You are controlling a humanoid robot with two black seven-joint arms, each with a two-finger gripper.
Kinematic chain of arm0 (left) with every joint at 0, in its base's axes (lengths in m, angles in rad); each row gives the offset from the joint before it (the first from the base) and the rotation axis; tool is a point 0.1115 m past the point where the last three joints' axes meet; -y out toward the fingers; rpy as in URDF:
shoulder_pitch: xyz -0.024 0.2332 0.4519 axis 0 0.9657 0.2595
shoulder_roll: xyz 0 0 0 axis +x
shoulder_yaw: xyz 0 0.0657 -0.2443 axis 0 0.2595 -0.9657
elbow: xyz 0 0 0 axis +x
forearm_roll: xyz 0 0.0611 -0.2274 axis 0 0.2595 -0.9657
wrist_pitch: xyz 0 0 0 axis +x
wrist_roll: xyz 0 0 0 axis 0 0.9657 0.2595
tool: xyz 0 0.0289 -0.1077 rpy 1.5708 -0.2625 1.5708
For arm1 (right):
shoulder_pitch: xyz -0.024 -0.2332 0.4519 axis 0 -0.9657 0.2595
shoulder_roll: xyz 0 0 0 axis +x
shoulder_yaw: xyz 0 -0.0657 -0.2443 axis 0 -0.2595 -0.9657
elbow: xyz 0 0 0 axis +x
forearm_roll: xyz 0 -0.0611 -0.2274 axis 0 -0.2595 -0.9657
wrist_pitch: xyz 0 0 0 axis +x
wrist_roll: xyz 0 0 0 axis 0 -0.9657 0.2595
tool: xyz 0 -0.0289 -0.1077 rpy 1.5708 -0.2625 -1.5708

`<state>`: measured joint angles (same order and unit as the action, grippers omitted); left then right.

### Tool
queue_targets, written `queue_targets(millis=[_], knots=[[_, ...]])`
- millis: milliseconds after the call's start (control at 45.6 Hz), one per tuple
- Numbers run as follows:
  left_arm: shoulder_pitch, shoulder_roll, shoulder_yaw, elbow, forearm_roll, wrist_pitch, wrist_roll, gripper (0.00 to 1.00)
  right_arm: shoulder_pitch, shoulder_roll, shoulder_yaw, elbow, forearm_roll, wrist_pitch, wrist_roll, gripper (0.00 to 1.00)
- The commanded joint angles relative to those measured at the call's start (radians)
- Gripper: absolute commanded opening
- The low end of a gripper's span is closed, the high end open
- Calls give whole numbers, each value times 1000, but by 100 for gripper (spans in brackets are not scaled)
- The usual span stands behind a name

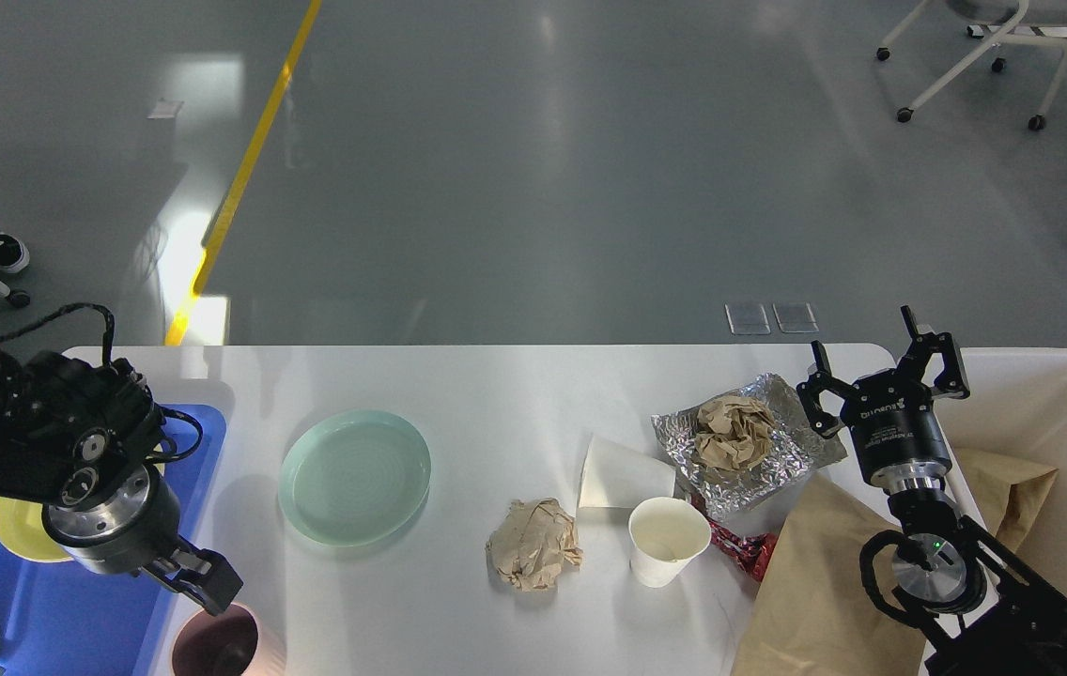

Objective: Tidy desktop
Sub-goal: 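Move the left gripper down to grasp the pink mug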

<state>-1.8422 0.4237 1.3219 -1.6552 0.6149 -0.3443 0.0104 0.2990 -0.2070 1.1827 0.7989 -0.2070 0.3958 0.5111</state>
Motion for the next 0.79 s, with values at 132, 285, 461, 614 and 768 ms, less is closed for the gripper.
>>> queue_targets(millis=[132,285,461,614,768], knots=[[167,-25,-26,86,32,57,-1,90,0,0,0,0,0,0,0,100],[233,-36,-41,153,36,64,-1,90,0,0,0,0,0,0,0,100],[290,-39,-44,166,77,122,-1,90,0,0,0,0,0,0,0,100],[305,-48,-44,186,69,180,2,79,0,0,0,0,0,0,0,100],[319,-56,-41,198,65,171,3,54,0,0,0,0,0,0,0,100]])
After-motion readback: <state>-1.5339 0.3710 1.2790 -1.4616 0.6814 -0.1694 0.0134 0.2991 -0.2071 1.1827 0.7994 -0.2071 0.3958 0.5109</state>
